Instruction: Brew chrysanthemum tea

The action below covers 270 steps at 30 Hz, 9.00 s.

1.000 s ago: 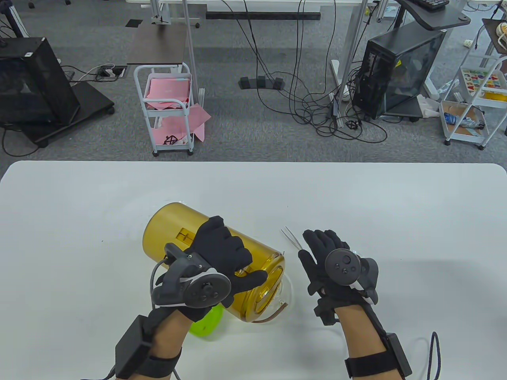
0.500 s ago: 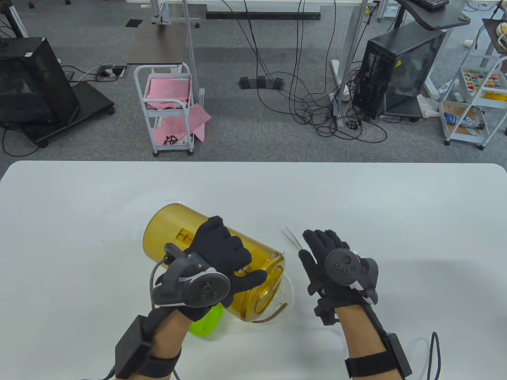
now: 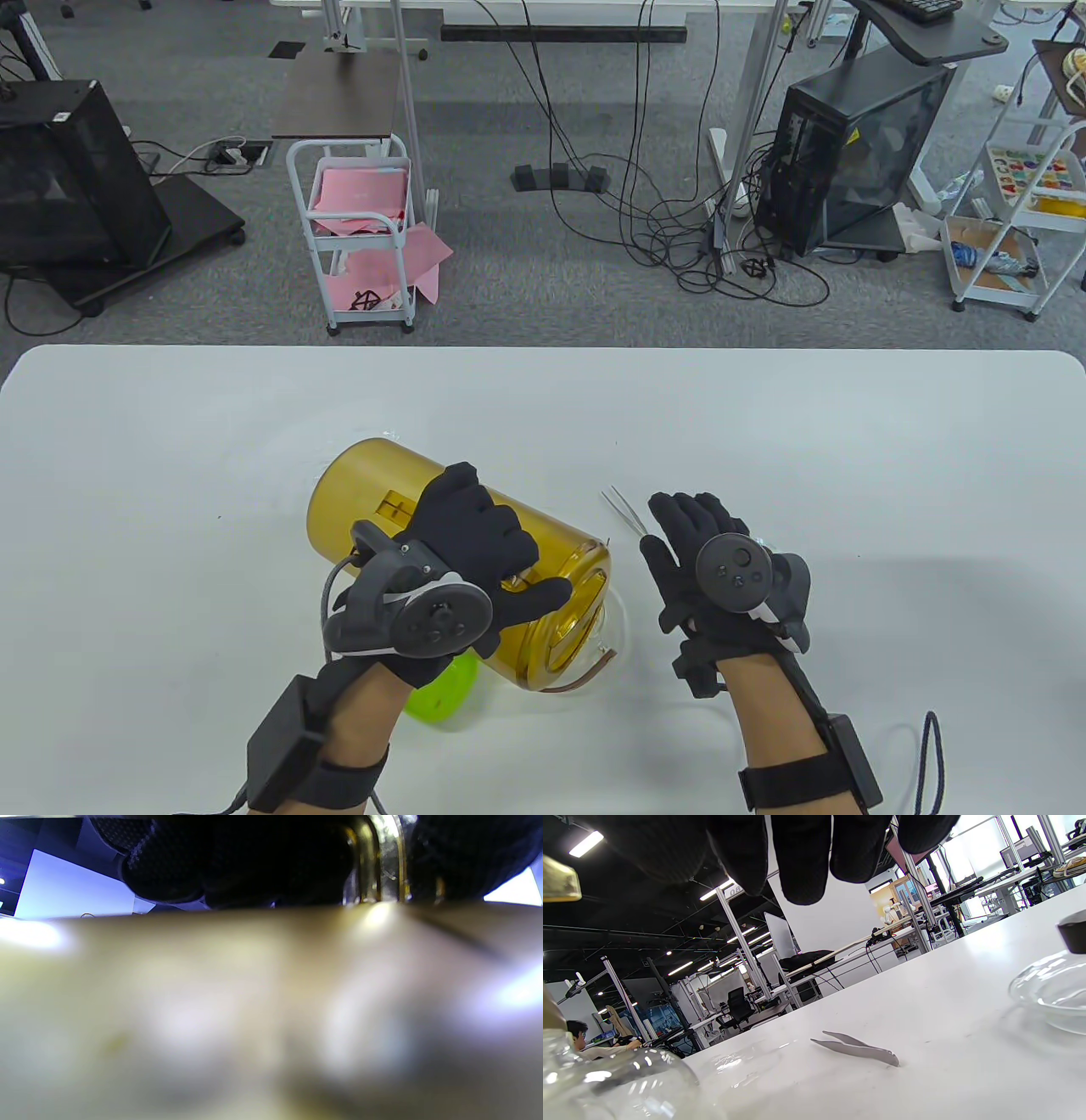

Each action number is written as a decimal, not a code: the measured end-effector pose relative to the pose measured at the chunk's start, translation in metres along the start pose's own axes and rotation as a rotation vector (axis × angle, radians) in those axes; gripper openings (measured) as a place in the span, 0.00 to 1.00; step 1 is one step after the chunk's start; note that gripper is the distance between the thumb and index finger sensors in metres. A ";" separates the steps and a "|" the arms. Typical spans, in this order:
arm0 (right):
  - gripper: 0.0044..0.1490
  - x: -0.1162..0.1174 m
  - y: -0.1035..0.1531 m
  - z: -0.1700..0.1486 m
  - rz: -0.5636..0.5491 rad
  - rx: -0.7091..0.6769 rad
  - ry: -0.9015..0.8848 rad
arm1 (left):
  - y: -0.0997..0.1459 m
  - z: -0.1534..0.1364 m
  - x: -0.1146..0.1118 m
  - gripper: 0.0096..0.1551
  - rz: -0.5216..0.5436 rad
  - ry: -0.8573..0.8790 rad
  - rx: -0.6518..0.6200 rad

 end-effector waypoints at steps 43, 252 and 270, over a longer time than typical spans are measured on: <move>0.39 0.003 0.000 -0.002 0.013 0.010 0.002 | 0.071 -0.153 0.002 0.29 0.353 0.526 0.432; 0.44 0.010 0.008 -0.055 0.037 0.197 0.070 | 0.155 -0.140 -0.125 0.34 -0.085 0.337 0.557; 0.44 0.008 0.006 -0.047 0.034 0.149 0.056 | 0.150 -0.137 -0.133 0.33 -0.116 0.330 0.551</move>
Point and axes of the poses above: the tracker on the back of each hand, its own z axis roughly to the thumb side, its own y axis roughly from the fingertips to the wrist, x = y × z, the point moved 5 cm from there along -y, roughly from the wrist to the fingertips, and after that the axes turned 6 degrees about -x, right-handed, at the moved point
